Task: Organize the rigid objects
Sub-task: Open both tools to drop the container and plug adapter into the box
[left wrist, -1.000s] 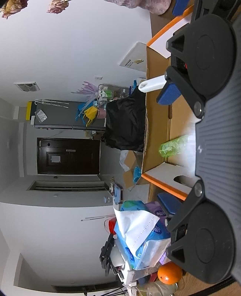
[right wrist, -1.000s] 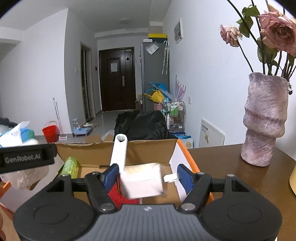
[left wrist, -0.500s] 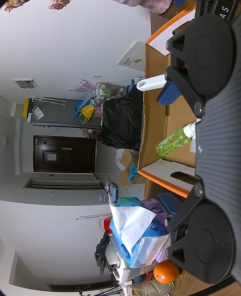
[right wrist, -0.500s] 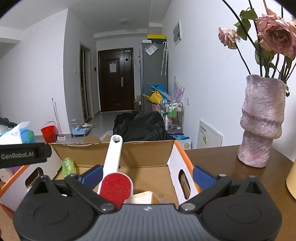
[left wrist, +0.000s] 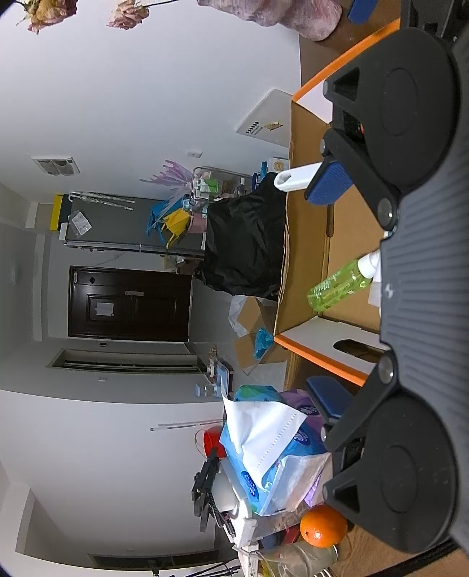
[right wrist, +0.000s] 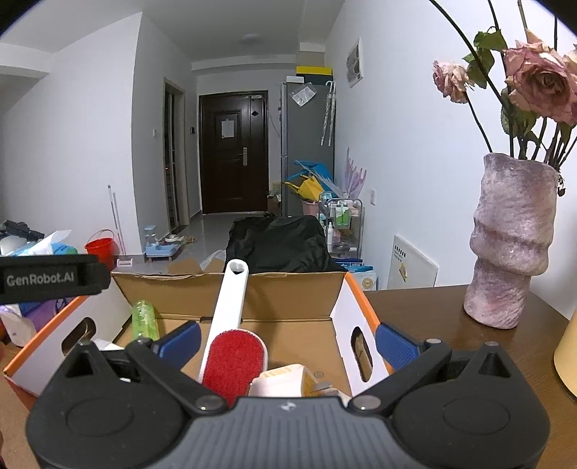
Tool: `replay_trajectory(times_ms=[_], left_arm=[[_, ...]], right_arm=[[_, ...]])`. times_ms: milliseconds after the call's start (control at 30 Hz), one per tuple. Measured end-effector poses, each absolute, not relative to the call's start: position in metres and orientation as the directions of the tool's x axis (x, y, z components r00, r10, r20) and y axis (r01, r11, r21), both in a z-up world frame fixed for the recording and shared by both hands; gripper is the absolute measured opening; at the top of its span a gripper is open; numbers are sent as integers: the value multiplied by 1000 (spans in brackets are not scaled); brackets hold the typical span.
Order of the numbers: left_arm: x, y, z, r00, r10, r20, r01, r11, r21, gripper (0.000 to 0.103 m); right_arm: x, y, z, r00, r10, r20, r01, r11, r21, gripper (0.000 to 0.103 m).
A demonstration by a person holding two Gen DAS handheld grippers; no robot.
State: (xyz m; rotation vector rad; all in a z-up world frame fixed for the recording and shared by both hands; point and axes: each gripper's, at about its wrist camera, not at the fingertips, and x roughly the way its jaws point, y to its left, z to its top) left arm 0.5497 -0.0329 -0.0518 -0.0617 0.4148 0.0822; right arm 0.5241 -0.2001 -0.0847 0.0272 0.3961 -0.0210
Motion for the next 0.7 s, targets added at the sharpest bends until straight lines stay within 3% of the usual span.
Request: replay_trajectory(times_ms=[700], left_arm=[[487, -45, -48, 911, 29, -412, -67, 995, -78, 103]], right_arm=[[467, -224, -79, 924, -24, -381, 32, 999, 14, 103]])
